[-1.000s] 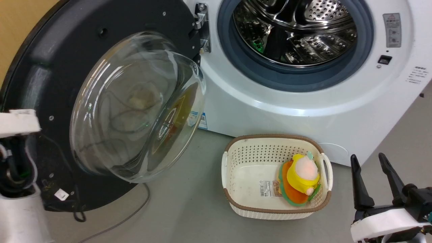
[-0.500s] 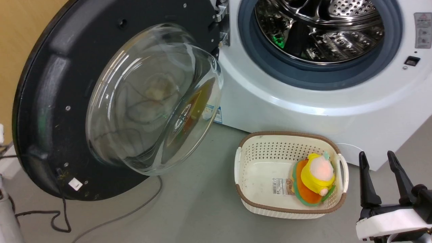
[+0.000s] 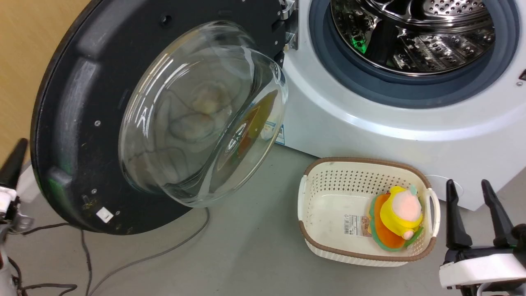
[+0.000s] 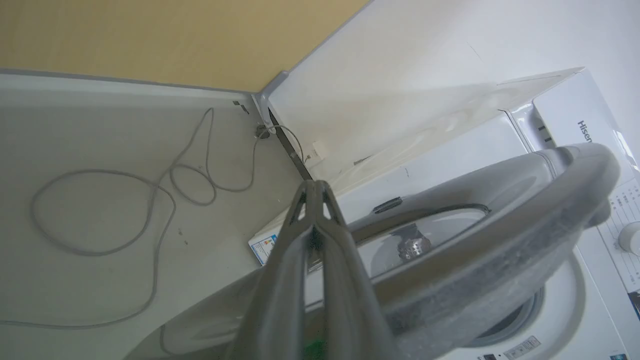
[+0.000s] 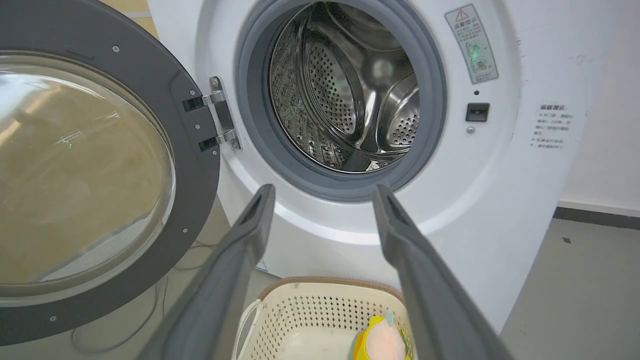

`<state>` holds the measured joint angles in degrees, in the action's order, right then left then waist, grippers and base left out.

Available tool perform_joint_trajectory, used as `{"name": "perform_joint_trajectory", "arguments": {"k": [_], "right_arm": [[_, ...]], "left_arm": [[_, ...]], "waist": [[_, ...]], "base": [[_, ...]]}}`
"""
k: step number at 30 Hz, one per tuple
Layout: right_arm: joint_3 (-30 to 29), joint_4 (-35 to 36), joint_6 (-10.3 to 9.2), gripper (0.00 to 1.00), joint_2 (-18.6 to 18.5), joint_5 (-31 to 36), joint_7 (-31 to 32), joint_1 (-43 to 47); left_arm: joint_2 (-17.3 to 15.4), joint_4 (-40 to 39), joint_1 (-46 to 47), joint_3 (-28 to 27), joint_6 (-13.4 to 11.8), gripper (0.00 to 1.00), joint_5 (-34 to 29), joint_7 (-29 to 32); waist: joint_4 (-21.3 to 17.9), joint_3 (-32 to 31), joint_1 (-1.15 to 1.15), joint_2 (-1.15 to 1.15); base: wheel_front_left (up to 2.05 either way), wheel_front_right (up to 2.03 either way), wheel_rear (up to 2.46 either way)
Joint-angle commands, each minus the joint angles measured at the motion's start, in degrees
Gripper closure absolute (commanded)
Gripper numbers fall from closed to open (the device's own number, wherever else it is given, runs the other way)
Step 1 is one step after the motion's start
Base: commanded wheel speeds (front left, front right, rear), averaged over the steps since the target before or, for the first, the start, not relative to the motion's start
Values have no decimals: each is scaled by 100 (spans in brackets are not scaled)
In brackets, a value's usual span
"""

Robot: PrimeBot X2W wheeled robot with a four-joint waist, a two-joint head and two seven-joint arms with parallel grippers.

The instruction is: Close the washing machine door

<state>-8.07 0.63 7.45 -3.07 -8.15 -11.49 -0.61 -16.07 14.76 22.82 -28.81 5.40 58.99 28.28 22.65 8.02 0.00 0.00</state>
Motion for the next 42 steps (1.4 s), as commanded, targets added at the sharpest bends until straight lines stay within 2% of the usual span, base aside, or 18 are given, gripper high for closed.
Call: {"name": "perform_joint_trajectory", "arguments": {"k": [1, 13, 17, 23, 32, 42], "right_arm": [[-33, 29, 3, 0, 15, -27, -66, -89], [-125, 31, 3, 0, 17, -123, -209, -89], [-158, 27, 3, 0, 18, -177, -257, -78], [-189, 29, 3, 0, 19, -203, -329, -108], [-158, 9, 3, 0, 19, -230, -351, -164], [-72, 1, 3, 0, 19, -240, -351, -282]], "left_arm": [[2, -51, -73, -6, 58, 100, 284, 143], [71, -856, -842, 673, 134, 100, 1401, 1059], [58, -1377, -1206, 1112, 159, 100, 1537, 1214], [16, -2472, -1692, 2091, 197, 100, 1707, 1300], [-61, -3339, -1680, 3549, 208, 100, 1426, 418], [-94, -3001, -1060, 5207, 209, 100, 1231, -1003]], "waist": [[37, 12, 0, 0], [350, 53, 0, 0], [464, 60, 0, 0], [569, 73, 0, 0], [221, 9, 0, 0], [-660, -35, 0, 0]], "base": [[0, 0, 0], [0, 0, 0], [0, 0, 0], [0, 0, 0], [0, 0, 0], [0, 0, 0]]}}
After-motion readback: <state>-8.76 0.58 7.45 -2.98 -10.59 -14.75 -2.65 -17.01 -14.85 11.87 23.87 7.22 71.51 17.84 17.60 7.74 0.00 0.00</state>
